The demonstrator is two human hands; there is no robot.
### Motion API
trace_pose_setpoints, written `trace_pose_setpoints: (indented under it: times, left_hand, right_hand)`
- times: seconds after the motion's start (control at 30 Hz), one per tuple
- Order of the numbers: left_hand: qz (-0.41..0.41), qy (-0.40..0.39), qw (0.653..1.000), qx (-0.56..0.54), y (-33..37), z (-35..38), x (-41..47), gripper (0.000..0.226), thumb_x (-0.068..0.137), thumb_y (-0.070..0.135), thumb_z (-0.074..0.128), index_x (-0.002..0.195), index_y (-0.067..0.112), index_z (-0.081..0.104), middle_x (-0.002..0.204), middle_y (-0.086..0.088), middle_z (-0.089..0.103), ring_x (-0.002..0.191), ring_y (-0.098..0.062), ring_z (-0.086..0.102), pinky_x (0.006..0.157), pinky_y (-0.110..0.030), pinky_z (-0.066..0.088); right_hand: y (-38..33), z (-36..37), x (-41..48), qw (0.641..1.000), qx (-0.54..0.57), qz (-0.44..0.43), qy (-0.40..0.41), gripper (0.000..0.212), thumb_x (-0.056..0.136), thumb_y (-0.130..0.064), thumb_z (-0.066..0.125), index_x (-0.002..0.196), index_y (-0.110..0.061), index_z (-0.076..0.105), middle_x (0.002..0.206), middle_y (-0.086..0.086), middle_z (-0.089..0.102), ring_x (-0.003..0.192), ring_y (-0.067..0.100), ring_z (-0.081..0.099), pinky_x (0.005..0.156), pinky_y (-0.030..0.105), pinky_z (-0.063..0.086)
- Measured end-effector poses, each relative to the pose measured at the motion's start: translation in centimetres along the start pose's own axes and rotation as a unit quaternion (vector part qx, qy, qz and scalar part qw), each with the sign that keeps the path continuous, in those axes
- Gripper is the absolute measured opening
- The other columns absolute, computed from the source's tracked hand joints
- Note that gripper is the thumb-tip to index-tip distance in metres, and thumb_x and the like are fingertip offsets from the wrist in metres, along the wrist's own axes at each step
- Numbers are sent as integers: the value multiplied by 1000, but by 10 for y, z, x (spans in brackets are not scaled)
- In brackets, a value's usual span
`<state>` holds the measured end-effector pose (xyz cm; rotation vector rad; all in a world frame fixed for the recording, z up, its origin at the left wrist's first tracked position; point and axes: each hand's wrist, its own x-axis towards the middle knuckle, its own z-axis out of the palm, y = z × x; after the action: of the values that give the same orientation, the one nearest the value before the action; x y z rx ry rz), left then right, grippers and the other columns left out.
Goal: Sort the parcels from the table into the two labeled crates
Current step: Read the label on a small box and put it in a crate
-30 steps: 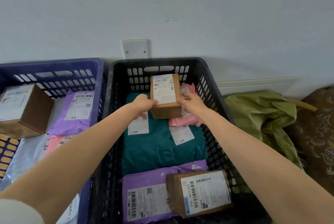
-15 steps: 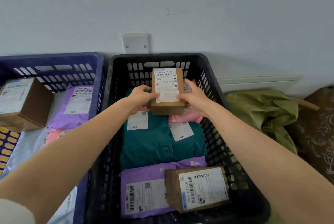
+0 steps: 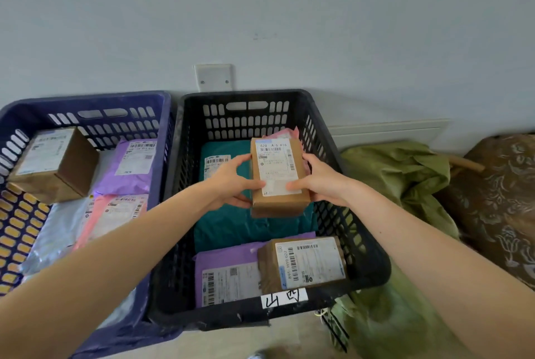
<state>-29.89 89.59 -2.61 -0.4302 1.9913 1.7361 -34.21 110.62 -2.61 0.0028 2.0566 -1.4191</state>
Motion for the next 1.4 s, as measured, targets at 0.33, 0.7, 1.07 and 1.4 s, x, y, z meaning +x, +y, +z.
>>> trace_pose_setpoints:
  times: [0.33, 0.7, 1.07, 1.4]
  left_hand:
    - [-19, -27, 999, 17, -32, 45, -15, 87, 88, 0, 65, 150, 36, 17, 127, -13, 60, 91, -31, 71, 71, -47, 60]
    - [-5, -43, 992, 117, -52, 65, -3, 94, 85, -5, 65, 152, 33, 12, 127, -17, 56, 96, -28, 64, 62, -31, 59]
    - [146, -121, 889, 416, -56, 45, 3, 92, 86, 47, 67, 155, 24, 11, 161, 9, -7, 148, -12, 6, 115, -23, 11]
    - [114, -145, 795, 578, -65, 42, 4, 89, 88, 57, 57, 154, 34, 1, 159, 16, -15, 148, -12, -7, 119, -43, 14]
  right_hand:
    - [32, 11, -28, 994, -62, 84, 40, 93, 83, 2, 67, 152, -19, 8, 144, 3, 46, 128, 25, 44, 89, 43, 49]
    - [48, 24, -32, 968, -219, 117, 30, 109, 91, -10, 63, 144, -8, -32, 157, 15, 26, 139, 30, 36, 114, 41, 31]
    - [54, 22, -36, 893, -443, 33, -68, 114, 86, -58, 61, 150, -13, -22, 156, 3, -33, 147, 20, -21, 122, 39, 1]
    - [59, 20, -35, 811, -572, 51, -116, 120, 83, -33, 75, 149, -10, -22, 155, 7, -35, 148, 24, -14, 122, 44, 9]
